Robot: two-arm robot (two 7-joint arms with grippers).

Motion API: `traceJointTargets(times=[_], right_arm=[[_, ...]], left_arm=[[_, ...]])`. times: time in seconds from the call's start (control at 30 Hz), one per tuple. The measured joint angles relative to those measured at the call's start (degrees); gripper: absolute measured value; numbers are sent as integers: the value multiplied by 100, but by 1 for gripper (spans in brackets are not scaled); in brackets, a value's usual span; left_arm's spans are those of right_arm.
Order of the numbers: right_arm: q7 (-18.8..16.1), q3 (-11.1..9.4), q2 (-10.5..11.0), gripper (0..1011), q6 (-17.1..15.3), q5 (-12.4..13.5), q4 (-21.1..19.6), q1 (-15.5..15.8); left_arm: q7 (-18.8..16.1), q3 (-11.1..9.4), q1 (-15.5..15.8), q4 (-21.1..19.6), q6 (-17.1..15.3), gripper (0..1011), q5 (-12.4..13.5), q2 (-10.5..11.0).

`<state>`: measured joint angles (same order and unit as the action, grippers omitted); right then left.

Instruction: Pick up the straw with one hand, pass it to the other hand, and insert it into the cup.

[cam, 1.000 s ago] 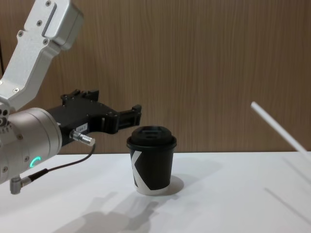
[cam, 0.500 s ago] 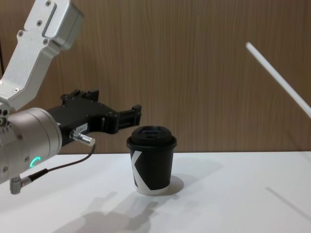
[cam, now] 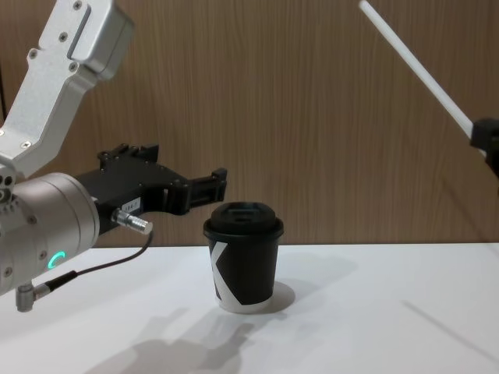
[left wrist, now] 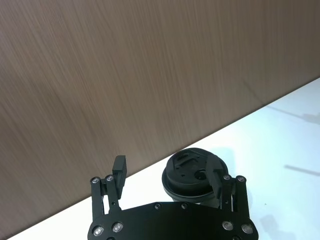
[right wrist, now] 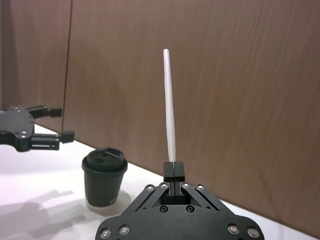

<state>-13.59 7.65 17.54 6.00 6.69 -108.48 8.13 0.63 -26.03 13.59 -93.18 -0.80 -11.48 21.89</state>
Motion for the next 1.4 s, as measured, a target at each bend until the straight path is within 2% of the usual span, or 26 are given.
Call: traceJointTargets(times=[0.43,0.73,1.4], right_arm=[[-358,126,41,2,443,262,342,-382],[-501,189,54,2,648,427,510,-532],[-748,366,91,1,864,707,725,-744]], left_arm=[[0,0,0,0,0,1003,0,0],[0,0,0,0,0,1004,0,0],[0,0,0,0,0,1003,0,0]])
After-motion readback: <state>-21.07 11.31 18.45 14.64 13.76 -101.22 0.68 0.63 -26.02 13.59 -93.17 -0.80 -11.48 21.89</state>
